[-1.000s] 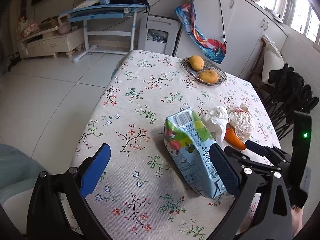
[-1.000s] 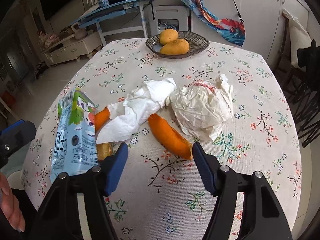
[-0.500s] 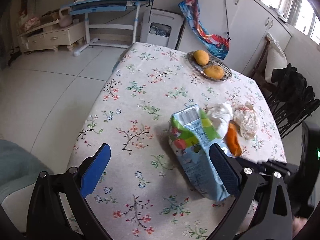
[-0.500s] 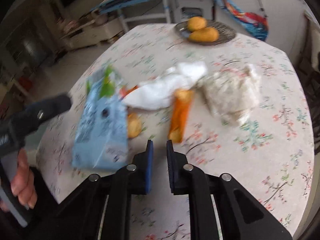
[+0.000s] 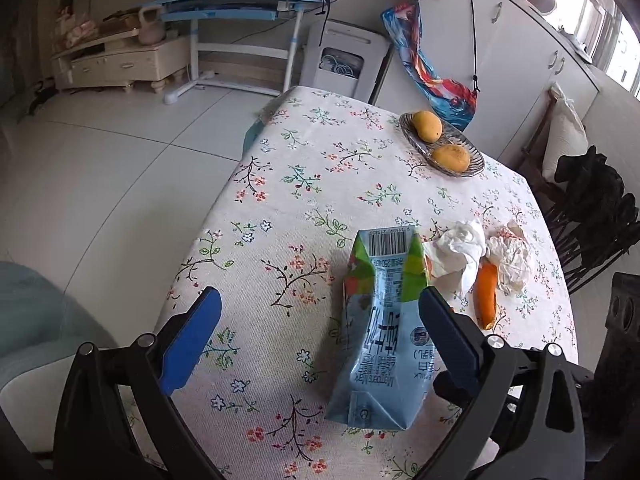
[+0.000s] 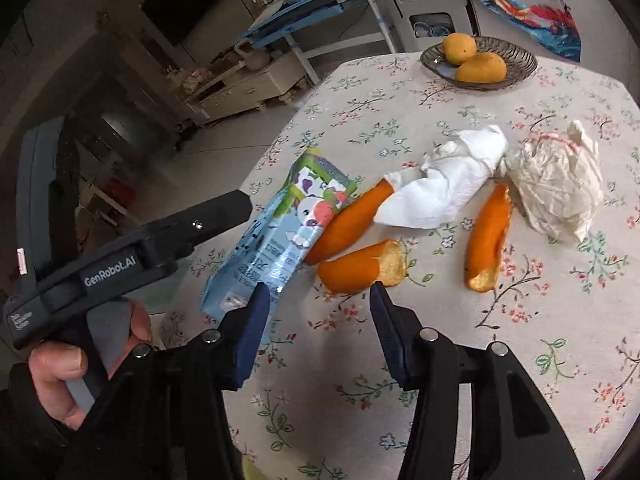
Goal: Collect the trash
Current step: 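Grasp the blue juice carton with the left tool while the right tool reaches the orange peels, then grasp an orange sweet potato peel with the right tool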
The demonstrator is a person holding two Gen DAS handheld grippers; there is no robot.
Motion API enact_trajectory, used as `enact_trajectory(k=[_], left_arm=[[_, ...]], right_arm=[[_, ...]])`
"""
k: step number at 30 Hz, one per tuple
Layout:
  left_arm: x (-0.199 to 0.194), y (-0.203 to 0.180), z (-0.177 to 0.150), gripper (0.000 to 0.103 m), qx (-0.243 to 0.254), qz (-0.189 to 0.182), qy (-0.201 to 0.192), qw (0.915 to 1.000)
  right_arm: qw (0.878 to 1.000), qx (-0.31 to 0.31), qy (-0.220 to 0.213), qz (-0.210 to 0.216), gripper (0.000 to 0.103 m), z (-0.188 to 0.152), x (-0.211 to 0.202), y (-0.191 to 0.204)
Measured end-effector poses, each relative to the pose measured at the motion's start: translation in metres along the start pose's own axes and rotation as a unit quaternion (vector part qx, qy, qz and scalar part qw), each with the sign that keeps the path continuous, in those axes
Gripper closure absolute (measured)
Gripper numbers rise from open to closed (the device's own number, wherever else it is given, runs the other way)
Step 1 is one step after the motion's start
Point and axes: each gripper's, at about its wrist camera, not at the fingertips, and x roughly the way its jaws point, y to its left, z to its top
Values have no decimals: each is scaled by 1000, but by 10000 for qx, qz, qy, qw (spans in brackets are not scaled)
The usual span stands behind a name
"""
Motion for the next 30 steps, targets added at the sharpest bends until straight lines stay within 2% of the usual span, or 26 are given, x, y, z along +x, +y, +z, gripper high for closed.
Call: enact_trajectory(k=[3,6,9,12,17,25,27,29,30], left_arm=[[0,-6,-1,7,171,29,-45,9998],[4,-17,-3,7,424,95,-17,9991],[5,-26,-6,7,657,89,17,9978],[7,-29,-7,7,917,308,6,9953],[17,-18,-4,7,694,277,206,9970],[32,-7,-2,8,748,385,499,9952],[36,-4,-2,8,702,325,597,9952],[40,-2,-1,8,619,246,694,9954],[42,-2,-1,9,605,214,716,9954]], right_arm=[[9992,-64,-102,-376,50,1,-2,-2],[9984,-64,-84,-551,48,2,5,-1],[9989,-108,-68,-444,47,5,14,7],[9982,-391,-35,-455,41,1,17,21],[9915,-796,-129,-1019,39,2,20,26],[9924,-553,-154,-1089,36,10,35,7],[9915,-640,-134,-1125,37,8,34,9],[9905,-754,-51,-1150,51,7,32,10],[9906,-777,-6,-1125,52,6,31,10]])
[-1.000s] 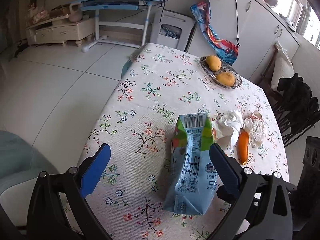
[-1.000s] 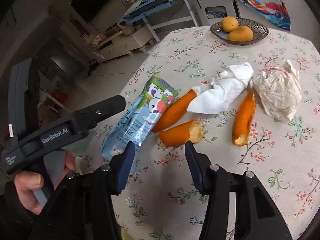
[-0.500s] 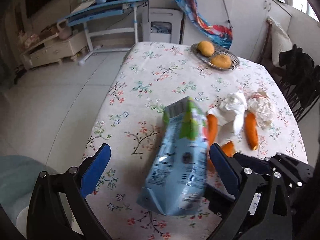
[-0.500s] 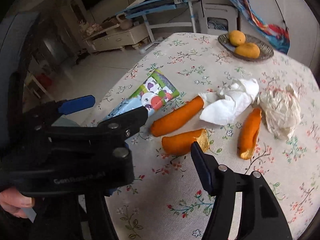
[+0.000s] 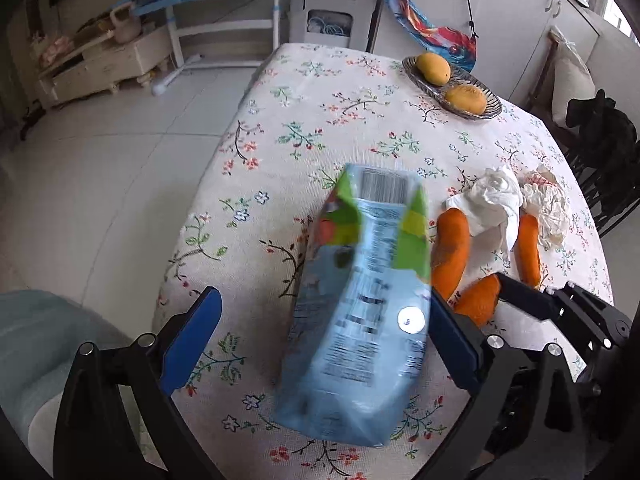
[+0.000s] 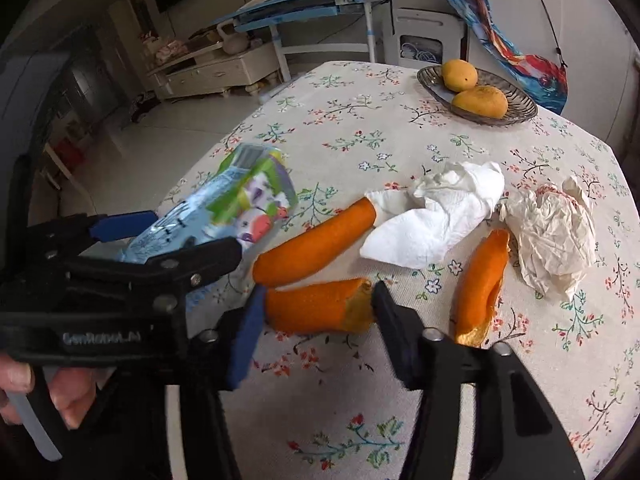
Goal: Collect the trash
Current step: 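Grasp an orange sweet potato peel with the right tool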
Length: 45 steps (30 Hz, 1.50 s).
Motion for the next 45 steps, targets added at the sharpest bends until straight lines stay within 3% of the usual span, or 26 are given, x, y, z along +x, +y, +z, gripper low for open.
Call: enact_trajectory(k=[2,6,7,10,14,18,21,26,30,34,37,39,41,43,45], left_arm=[[1,-2,0,13,42,-58,23,10000],[-1,-5,-1,14,205,-33,-15,9998],[-1,-5,-1,14,221,-28,-11,9998],[1,-6,1,14,234,-1,35,9997],[6,-7,4,14,264,27,82,9996],[6,-7,5,14,268,-18,92,9996],[7,-6,3,14,313,-24,115,9994],[8,-6,1,14,361,-25,151,9992],[8,-6,1,14,351,8,151,9993],[9,-8,0,14,436,58,135,9989],[9,-7,1,14,458,55,127,9989],[9,-5,2,14,436,79,127,9989],[9,-4,3,14,428,92,133,9990],[9,-4,4,14,447,105,153,9988],[10,-5,5,14,487,143,155,9986]], right_arm=[[9999,-73,77,43,57,-4,-4,-2],[9992,-192,250,243,58,-11,-14,-5],[9991,-223,248,276,57,-11,-17,-6],[9992,-188,226,280,38,-9,-20,-9],[9993,-160,254,226,34,-9,-11,-5],[9983,-438,357,108,35,-13,-7,5],[9974,-518,497,50,45,-14,-10,3],[9934,-605,846,494,45,-25,-25,-4],[9932,-908,647,323,33,-30,-30,2],[9900,-1381,272,-13,32,-27,-26,18],[9869,-1606,170,-6,32,-26,-19,27],[9844,-1740,259,-98,38,-27,-13,29],[9853,-1659,388,95,62,-27,-13,27],[9852,-1638,473,155,74,-32,-20,23],[9853,-1621,520,173,76,-33,-22,21]])
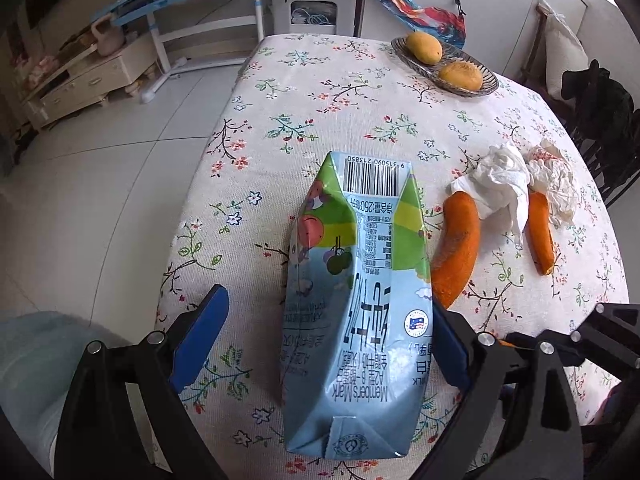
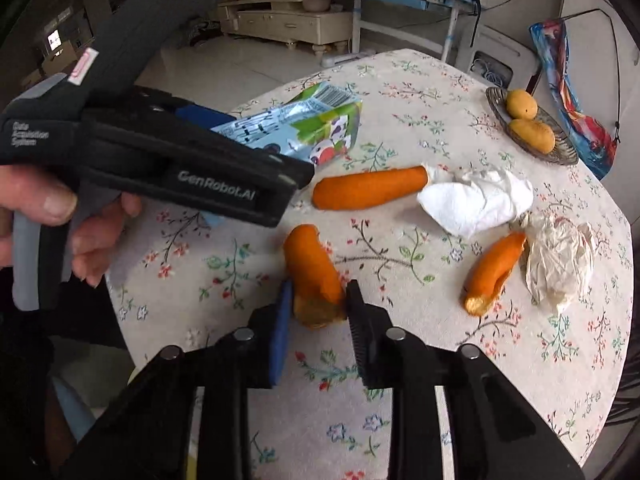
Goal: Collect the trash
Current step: 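Grasp an orange sweet potato peel with the right tool, then carry the peel over the yellow bucket and open the right tool while the left tool holds the carton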
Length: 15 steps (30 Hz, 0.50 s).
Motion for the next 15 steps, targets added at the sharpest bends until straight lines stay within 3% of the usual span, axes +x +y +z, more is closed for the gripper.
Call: enact_trajectory(k=[7,10,14,15], left_arm=[[3,-7,2,19,95,0,-65,9999],[2,-10,2,26,147,-4,-116,9998],[-2,-13,0,44,238,-86,-191,9995],[-3,-15,0,44,277,-115,-196,9994]], right_arm=[[9992,387,-37,47,77,-3,-5,-9],[9985,540,-42,49,77,-3,-4,-14],[9970,757,-48,121,77,-4,-4,-19],[9967,798,-49,141,77,-3,-3,-21]])
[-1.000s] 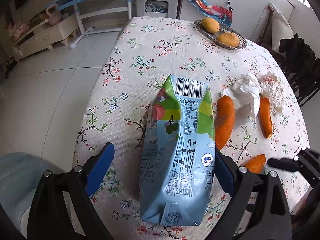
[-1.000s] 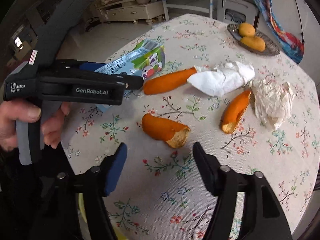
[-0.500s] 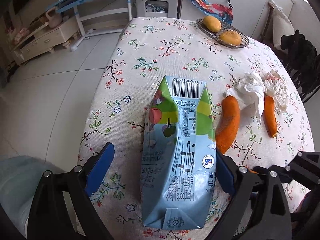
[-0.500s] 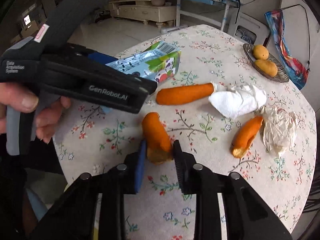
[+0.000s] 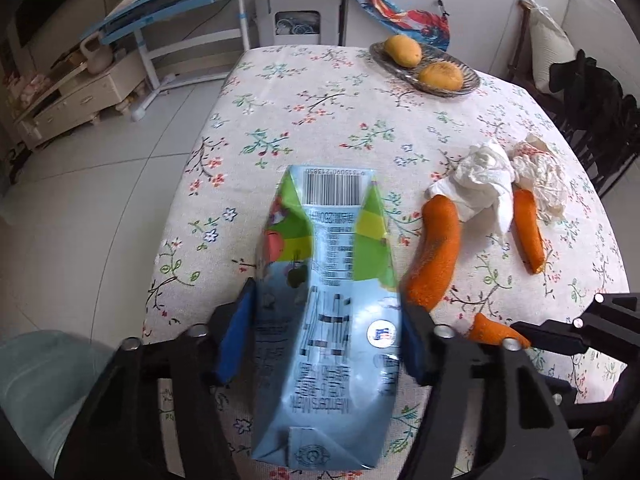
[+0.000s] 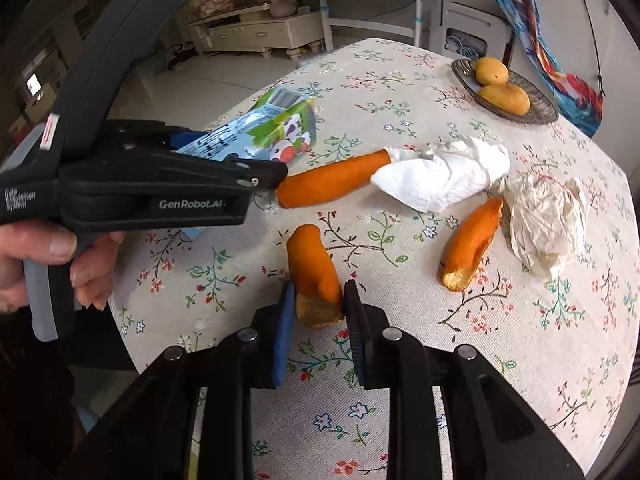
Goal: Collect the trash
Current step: 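Carry the peel over the yellow bucket and open the right tool while the left tool holds the carton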
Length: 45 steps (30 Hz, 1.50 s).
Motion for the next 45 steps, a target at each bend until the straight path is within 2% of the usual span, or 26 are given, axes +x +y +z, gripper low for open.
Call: enact_trajectory(k=[16,26,38,45], left_arm=[[-32,-4,-5,45,74,39,-568,9983],[-60,7,-20,45,-79,-60,-816,9966],[-96,15,-67,45,-148,-149,-959,9952],[-114,16,-98,45,-88,-133,-1012,9947]], right_arm=[[9967,599,-246,480,78,4,-9,-13],[9930,937,-456,551,79,-7,-21,-13],[9858,1256,-805,766,79,-46,-52,13],[9853,1217,-771,917,79,-65,-57,36]])
